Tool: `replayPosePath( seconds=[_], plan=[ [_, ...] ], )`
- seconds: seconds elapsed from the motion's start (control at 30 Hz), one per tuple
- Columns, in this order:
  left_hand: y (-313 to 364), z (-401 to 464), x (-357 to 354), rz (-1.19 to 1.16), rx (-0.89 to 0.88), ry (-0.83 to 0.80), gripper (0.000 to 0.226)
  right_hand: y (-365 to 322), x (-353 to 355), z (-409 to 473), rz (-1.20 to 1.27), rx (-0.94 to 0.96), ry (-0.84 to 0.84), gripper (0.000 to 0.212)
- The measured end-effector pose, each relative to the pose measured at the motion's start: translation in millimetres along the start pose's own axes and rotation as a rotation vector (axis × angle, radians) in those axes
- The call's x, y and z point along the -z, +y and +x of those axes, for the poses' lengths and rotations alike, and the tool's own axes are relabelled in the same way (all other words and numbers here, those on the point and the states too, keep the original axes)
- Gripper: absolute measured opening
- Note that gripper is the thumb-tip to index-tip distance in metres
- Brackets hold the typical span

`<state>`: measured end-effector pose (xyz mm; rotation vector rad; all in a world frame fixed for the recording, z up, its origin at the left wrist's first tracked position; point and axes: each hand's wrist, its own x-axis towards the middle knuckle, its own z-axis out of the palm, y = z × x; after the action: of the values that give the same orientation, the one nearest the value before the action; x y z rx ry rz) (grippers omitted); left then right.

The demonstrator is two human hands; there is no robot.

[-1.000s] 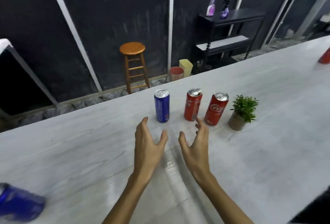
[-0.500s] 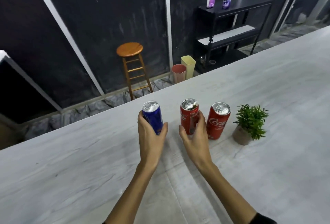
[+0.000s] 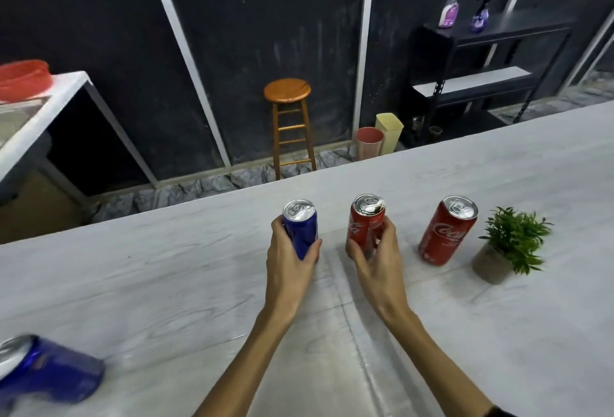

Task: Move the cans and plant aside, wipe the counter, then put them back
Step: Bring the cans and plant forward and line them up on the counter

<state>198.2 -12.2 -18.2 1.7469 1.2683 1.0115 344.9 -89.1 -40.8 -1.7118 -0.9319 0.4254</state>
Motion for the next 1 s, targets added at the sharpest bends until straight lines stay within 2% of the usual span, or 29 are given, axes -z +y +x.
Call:
replayPosePath(
  seconds=[0.53,1.0],
  plan=[
    [-72,-99,179,0.060,0.103,0.291,0.064,-54,-103,-103,0.110,0.142,-0.394,0.071],
    [-93,-119,205,0.061,0.082,0.300,0.064,-57,-127,-142,0.069,0.161,-0.447,0.071]
  ],
)
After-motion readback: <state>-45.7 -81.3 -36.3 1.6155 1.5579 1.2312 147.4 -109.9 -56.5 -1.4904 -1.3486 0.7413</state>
